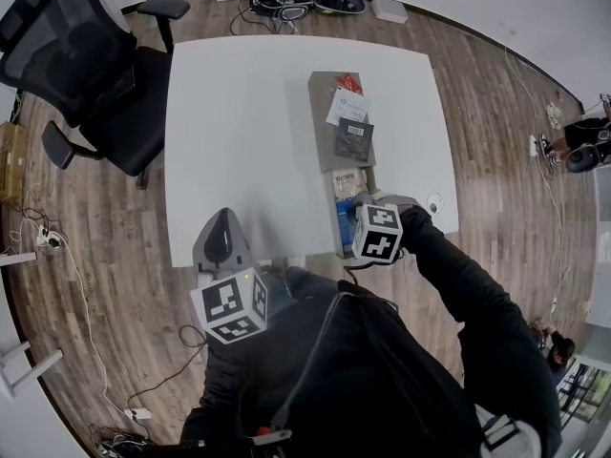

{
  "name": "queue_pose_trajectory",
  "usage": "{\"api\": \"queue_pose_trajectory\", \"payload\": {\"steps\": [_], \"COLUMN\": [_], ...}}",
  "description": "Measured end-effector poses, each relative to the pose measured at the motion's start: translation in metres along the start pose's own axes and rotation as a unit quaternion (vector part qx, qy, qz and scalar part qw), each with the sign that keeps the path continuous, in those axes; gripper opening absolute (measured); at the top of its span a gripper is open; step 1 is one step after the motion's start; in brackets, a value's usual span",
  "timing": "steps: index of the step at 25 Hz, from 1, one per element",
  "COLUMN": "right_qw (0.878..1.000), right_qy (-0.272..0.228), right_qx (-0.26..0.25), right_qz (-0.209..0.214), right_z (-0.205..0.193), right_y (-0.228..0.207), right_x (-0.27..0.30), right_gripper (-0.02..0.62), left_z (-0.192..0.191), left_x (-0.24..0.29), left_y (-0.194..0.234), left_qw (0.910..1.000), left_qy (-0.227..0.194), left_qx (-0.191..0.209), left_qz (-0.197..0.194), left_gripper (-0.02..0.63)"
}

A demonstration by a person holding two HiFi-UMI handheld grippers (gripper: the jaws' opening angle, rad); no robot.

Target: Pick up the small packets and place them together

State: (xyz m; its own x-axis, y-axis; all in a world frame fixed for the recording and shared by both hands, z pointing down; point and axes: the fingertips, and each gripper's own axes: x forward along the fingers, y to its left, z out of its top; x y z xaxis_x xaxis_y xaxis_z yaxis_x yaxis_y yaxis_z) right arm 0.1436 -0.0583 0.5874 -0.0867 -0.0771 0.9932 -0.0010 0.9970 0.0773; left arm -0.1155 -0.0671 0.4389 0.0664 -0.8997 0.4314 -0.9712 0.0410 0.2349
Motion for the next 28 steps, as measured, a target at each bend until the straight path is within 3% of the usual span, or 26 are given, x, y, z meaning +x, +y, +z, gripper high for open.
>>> {"api": "queue_pose_trajectory", "payload": {"steps": [4, 7, 11, 18, 28], "right_qw": [0.999, 0.999, 0.998, 0.998, 0.998], "right_qy": [0.002, 0.011, 0.024, 0.040, 0.046], "right_qx": [0.005, -0.003, -0.030, -0.044, -0.024], "right_qz": [-0.052, -0.052, -0.058, -0.029, 0.021], "right_z": [-0.002, -0.002, -0.002, 0.001, 0.000], "right_y": [-0.031, -0.035, -0.037, -0.043, -0.036], "right_x": [-0.002, 0.004, 0.012, 0.015, 0.019], "right_gripper": [0.008, 0.082, 0.112, 0.114, 0.049], "left_z": [-0.001, -0.001, -0.002, -0.002, -0.002], "left_x": [0.001, 0.001, 0.002, 0.003, 0.001], "left_y": [-0.003, -0.002, 0.003, 0.003, 0.008], "left_qw": [1.0000, 1.0000, 1.0000, 1.0000, 0.9999], "left_qy": [0.001, 0.001, 0.003, 0.003, 0.003], "left_qx": [0.001, 0.000, -0.003, -0.004, -0.008], "left_qz": [-0.004, -0.003, 0.004, 0.004, 0.008], "left_gripper": [-0.002, -0.002, -0.002, -0.002, -0.002]}}
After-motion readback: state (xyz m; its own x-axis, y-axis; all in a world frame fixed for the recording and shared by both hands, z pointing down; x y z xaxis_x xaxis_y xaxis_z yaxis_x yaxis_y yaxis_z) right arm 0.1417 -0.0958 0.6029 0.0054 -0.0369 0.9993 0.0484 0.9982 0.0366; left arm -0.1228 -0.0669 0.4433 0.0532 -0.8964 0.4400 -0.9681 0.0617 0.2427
